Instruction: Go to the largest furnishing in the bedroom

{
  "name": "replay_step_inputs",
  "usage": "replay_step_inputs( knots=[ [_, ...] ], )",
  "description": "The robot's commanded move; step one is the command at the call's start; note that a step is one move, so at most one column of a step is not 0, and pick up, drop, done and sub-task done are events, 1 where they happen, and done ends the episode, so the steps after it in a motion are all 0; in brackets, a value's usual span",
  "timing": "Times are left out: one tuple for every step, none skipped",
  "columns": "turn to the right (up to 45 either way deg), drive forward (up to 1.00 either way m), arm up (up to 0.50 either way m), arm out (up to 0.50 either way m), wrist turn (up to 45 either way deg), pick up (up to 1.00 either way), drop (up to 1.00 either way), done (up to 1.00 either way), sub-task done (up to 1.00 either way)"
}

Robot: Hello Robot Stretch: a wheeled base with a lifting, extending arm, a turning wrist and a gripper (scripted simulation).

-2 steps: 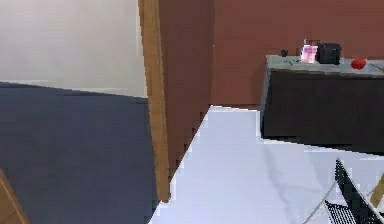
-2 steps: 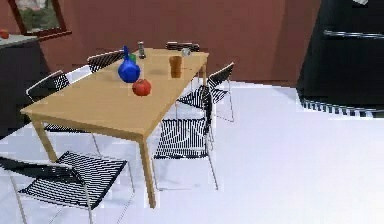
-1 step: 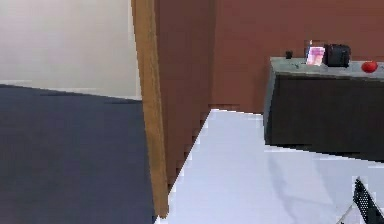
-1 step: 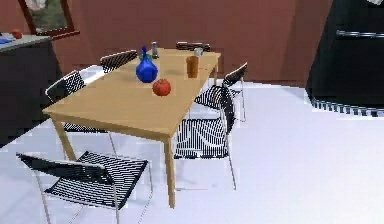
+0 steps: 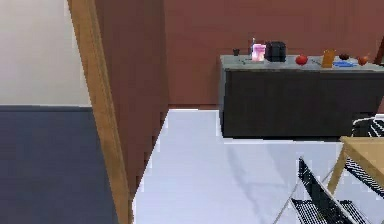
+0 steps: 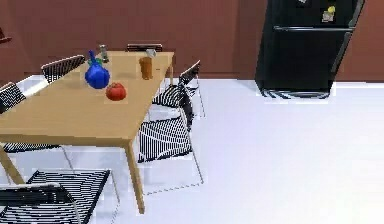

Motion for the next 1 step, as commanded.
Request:
replay_step_inputs(
  knots=[
    [0.0, 0.30, 0.00, 0.00, 0.0, 0.00, 0.00, 0.00, 0.00]
  ],
)
